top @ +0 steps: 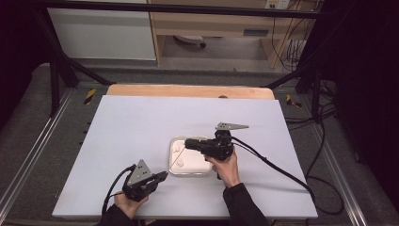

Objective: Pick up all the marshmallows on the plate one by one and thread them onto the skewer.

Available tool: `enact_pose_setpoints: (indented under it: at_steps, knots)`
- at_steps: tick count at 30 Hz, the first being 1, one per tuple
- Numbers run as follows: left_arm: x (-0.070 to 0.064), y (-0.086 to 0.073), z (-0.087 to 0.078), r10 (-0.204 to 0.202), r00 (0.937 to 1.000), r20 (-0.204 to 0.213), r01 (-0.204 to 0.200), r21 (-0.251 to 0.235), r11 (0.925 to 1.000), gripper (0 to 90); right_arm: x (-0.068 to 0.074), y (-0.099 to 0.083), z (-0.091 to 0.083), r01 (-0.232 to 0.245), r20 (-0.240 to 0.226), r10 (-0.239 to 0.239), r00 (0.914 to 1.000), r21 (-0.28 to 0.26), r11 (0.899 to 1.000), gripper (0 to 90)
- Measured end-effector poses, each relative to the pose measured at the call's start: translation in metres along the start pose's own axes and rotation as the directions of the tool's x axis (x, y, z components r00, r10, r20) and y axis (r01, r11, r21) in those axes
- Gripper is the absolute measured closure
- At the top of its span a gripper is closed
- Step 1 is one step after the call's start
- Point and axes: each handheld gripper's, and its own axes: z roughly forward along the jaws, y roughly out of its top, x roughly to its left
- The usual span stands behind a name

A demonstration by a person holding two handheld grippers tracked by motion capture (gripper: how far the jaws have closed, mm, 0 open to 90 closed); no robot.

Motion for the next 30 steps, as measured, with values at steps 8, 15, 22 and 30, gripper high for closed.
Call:
enact_pose_setpoints:
  at_steps: [8,15,22,30]
  knots:
    - [-0.001,0.001,-0.001,0.003,0.9999,-0.01,-0.003,-0.008,1.0,89.4,0.001,-0.002,0.0,0.005,-0.003,-0.005,1.0,0.002,1.0,81.1]
    - [-0.002,0.001,0.0,0.006,0.9999,-0.013,-0.006,0.003,1.0,89.4,0.001,-0.004,0.002,0.01,-0.006,-0.01,0.9999,0.007,1.0,81.4]
    - [-0.003,0.001,0.001,0.014,0.9997,-0.02,-0.013,0.009,0.9999,89.4,0.001,-0.006,0.004,0.004,-0.018,-0.004,0.9998,0.016,1.0,81.6]
    - [-0.004,0.0,0.003,0.023,0.9994,-0.027,-0.022,0.025,0.9995,89.4,0.003,-0.01,0.006,0.009,-0.035,-0.008,0.9994,0.014,1.0,81.8]
